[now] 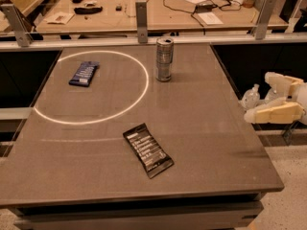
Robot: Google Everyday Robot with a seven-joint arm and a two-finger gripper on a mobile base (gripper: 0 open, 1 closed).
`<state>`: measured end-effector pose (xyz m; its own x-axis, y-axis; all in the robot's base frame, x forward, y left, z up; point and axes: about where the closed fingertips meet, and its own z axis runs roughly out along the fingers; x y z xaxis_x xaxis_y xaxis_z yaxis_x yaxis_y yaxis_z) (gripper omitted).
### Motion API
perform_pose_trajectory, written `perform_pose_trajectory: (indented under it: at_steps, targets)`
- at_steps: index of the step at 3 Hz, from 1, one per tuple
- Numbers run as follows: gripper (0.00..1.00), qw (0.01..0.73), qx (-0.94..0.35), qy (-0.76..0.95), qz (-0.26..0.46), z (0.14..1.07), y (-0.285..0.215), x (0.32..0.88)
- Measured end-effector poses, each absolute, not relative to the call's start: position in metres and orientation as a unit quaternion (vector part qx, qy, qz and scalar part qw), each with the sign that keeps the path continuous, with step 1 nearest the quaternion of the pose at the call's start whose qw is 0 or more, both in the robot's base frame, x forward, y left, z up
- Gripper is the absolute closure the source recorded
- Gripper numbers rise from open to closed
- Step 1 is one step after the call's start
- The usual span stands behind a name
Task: Move redbull can near rxbar chocolate
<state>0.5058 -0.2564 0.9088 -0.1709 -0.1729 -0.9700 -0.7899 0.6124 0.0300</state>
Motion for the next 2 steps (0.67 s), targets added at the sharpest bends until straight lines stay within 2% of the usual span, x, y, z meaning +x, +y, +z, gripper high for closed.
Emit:
perform_pose_trajectory:
  at_steps: [2]
  targets:
    - [0.00, 0.557, -0.343, 0.708, 0.265, 0.878, -0.269, 0.591]
